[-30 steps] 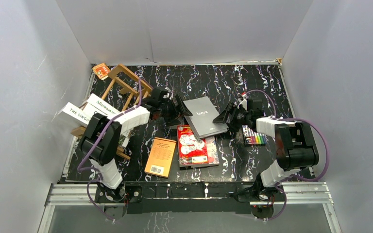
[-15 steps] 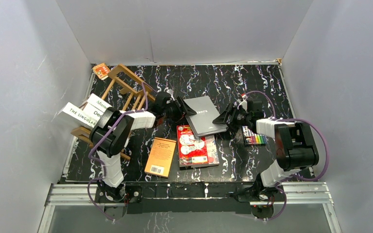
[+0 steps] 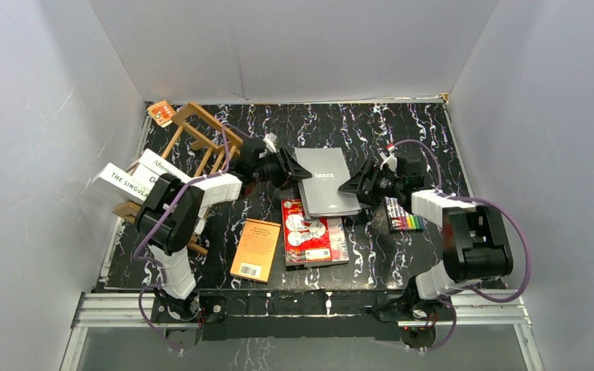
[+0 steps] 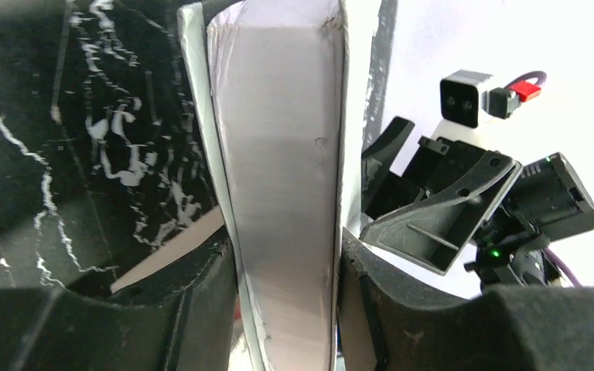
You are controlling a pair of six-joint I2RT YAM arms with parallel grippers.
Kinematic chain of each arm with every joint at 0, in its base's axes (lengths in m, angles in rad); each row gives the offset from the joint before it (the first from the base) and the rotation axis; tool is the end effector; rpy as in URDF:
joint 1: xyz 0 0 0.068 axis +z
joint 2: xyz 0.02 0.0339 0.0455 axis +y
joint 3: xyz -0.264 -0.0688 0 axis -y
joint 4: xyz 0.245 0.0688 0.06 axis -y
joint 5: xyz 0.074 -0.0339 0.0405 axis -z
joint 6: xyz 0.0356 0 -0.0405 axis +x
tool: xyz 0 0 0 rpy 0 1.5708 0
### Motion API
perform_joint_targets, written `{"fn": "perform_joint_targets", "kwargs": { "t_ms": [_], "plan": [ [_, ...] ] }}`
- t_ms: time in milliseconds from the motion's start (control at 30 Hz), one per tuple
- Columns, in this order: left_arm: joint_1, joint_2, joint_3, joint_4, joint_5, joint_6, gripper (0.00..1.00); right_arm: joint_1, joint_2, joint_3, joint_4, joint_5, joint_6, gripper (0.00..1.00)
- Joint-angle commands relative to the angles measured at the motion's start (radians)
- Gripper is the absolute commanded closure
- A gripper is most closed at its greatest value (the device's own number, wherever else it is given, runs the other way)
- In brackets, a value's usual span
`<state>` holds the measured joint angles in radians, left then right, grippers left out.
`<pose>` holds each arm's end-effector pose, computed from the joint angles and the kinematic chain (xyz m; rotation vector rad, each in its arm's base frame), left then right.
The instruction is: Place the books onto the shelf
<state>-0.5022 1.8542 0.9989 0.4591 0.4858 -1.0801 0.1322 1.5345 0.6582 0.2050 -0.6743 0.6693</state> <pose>0.3401 -0.2057 0.1807 -0.2811 2.2286 -1.4353 0.2876 0.0607 0.1641 0.2350 2.3210 1.1756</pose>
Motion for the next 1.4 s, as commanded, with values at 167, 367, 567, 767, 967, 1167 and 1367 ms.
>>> {"fn": "perform_joint_targets", "kwargs": {
  "t_ms": [167,367,567,767,967,1167,1367],
  "plan": [
    [0.118,-0.214,0.118,-0.073,0.332,-0.02,0.73,-0.002,-0.207,0.064,0.101,-0.119,0.082,0.06],
    [0.165,-0.288,0.163,-0.067,0.434,-0.082,0.72,0.001,-0.305,0.028,0.415,-0.265,0.398,0.04],
    [0.168,-0.306,0.23,-0.078,0.528,-0.063,0.72,0.037,-0.331,0.068,0.532,-0.35,0.552,0.07],
    [0.187,-0.345,0.273,-0.218,0.566,0.07,0.72,0.047,-0.371,0.146,0.51,-0.402,0.554,0.11],
    [0.192,-0.379,0.267,-0.146,0.591,0.056,0.72,0.093,-0.362,0.184,0.42,-0.349,0.48,0.22],
    [0.202,-0.405,0.275,-0.121,0.6,0.053,0.72,0.149,-0.365,0.157,0.562,-0.284,0.555,0.32],
    [0.207,-0.442,0.251,-0.061,0.597,0.026,0.71,0.178,-0.397,0.139,0.574,-0.181,0.581,0.45]
  ]
}}
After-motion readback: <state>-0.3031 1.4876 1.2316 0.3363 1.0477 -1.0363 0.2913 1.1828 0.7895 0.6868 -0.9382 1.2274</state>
